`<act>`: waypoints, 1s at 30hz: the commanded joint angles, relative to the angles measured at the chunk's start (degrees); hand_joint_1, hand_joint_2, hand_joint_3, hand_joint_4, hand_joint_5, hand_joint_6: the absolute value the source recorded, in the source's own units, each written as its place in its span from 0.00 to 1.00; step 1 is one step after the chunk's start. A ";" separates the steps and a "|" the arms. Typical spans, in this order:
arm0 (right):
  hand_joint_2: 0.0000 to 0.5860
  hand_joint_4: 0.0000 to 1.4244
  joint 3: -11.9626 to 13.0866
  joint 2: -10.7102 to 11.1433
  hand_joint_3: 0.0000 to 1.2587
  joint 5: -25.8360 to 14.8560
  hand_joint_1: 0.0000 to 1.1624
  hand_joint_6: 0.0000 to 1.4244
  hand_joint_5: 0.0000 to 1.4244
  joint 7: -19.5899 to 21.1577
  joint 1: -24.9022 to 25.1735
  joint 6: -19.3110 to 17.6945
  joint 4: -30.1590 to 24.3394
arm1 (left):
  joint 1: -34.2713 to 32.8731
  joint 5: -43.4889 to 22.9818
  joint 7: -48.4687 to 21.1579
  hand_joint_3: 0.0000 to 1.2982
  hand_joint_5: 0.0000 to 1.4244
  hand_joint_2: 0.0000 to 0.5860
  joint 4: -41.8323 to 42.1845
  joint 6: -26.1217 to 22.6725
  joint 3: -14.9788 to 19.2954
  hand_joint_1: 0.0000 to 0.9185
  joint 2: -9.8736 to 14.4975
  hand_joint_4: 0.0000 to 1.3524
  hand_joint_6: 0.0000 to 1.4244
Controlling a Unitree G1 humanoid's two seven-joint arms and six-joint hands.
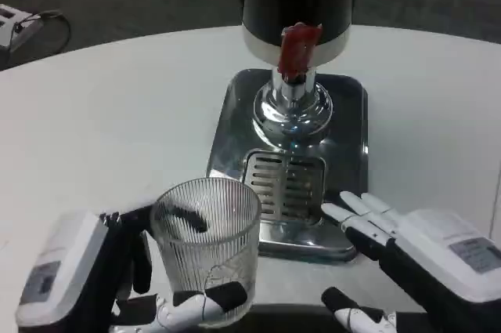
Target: Grasp the cup under the faucet to collect the drink, then remove the cup.
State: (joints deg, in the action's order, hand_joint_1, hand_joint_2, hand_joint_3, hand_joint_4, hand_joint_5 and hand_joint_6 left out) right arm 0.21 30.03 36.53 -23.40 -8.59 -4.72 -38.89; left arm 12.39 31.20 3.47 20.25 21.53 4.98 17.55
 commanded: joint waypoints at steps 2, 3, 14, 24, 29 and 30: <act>0.79 0.00 3.73 0.94 0.08 -1.77 0.29 0.13 0.00 0.17 -4.18 -1.28 -1.90 | -3.99 1.31 2.53 0.78 0.82 0.36 -4.30 -0.26 -0.79 0.39 -0.69 0.77 0.88; 0.79 0.00 4.44 1.04 0.08 -2.13 0.29 0.13 0.00 0.17 -4.72 -1.39 -2.01 | -4.59 1.48 2.69 0.78 0.82 0.36 -4.97 -0.43 -0.85 0.39 -0.67 0.77 0.88; 0.79 0.01 10.17 2.08 0.08 -5.75 0.29 0.14 0.00 0.68 -8.43 -4.23 -2.12 | -14.18 5.51 4.78 0.78 0.83 0.36 -15.75 -2.99 -2.96 0.39 1.00 0.77 0.88; 0.79 0.02 11.83 2.08 0.09 -7.64 0.29 0.14 0.01 0.53 -9.41 -5.80 -1.35 | -25.10 8.26 8.10 0.78 0.83 0.36 -27.14 -5.87 -5.50 0.39 3.27 0.77 0.88; 0.79 0.02 11.91 2.09 0.09 -7.71 0.29 0.14 0.01 0.51 -9.51 -6.06 -1.20 | -28.20 7.85 9.94 0.78 0.83 0.36 -29.48 -6.98 -6.14 0.39 3.66 0.77 0.88; 0.79 0.02 12.24 2.02 0.09 -7.87 0.29 0.15 0.01 0.66 -10.03 -6.34 -1.06 | -28.24 7.80 10.07 0.78 0.83 0.36 -29.56 -7.01 -6.25 0.39 3.74 0.77 0.88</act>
State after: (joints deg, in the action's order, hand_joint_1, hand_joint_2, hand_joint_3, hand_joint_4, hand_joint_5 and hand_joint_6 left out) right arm 11.86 32.09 29.33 -23.38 -17.58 -9.97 -40.35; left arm -14.82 39.17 11.63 -8.84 14.69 -1.00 20.40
